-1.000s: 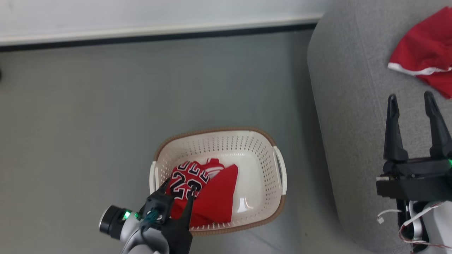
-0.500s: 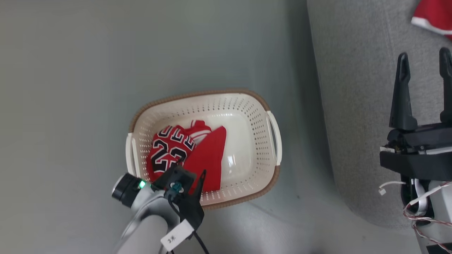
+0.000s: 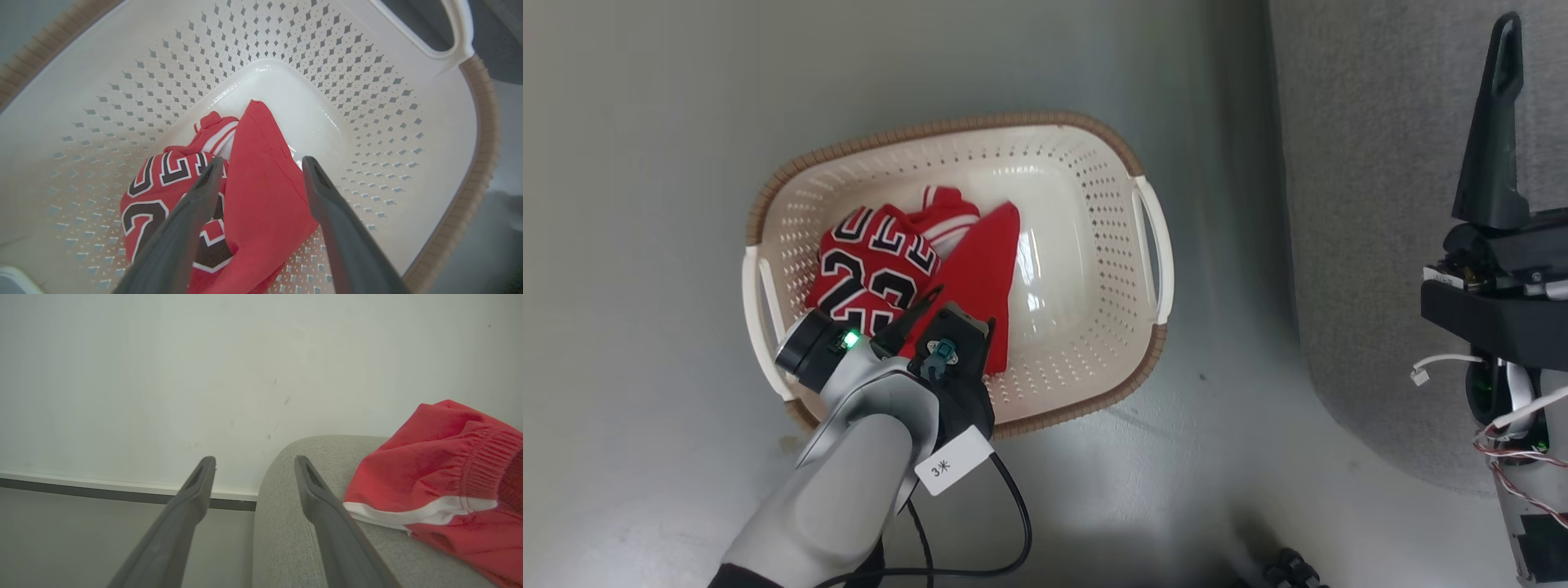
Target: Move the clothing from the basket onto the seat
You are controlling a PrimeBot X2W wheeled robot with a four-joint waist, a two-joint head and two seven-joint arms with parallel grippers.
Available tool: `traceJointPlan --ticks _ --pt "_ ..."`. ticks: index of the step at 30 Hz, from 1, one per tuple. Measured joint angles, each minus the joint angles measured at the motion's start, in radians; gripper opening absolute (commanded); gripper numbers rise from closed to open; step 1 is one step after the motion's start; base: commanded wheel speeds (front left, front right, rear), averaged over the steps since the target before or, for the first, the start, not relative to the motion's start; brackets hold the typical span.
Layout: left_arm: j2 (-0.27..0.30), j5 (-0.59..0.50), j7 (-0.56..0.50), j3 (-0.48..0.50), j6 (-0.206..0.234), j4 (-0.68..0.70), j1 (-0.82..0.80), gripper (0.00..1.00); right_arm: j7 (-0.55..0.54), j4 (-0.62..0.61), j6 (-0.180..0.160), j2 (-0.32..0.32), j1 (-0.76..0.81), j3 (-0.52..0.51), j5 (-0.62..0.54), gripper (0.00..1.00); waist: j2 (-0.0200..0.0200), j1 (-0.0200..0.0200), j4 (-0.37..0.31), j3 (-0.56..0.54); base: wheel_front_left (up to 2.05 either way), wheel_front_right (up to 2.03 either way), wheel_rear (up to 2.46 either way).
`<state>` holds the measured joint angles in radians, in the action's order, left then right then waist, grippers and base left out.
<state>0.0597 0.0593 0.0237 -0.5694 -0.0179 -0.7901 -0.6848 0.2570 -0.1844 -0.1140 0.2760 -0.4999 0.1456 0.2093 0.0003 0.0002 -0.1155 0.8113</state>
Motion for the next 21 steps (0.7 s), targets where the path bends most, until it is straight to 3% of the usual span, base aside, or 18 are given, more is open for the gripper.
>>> traceJointPlan --ticks 6,14,21 --pt "-0.001 -0.003 -0.009 -0.008 0.002 -0.074 -0.019 1.00 0.000 0.013 0.002 -0.010 -0.030 0.015 -0.009 1.00 0.0000 -0.0001 -0.009 0.067 0.00 0.00 0.00" --pt "-0.004 -0.004 0.007 0.011 0.054 -0.120 -0.076 1.00 0.000 0.032 0.009 -0.016 -0.044 0.022 -0.018 1.00 -0.0001 -0.0002 -0.020 0.106 0.00 0.00 0.00" --pt "-0.005 -0.005 0.011 0.013 0.063 -0.179 -0.091 0.98 0.000 0.046 0.009 -0.025 -0.052 0.026 -0.018 1.00 -0.0001 -0.0002 -0.029 0.115 0.00 0.00 0.00"
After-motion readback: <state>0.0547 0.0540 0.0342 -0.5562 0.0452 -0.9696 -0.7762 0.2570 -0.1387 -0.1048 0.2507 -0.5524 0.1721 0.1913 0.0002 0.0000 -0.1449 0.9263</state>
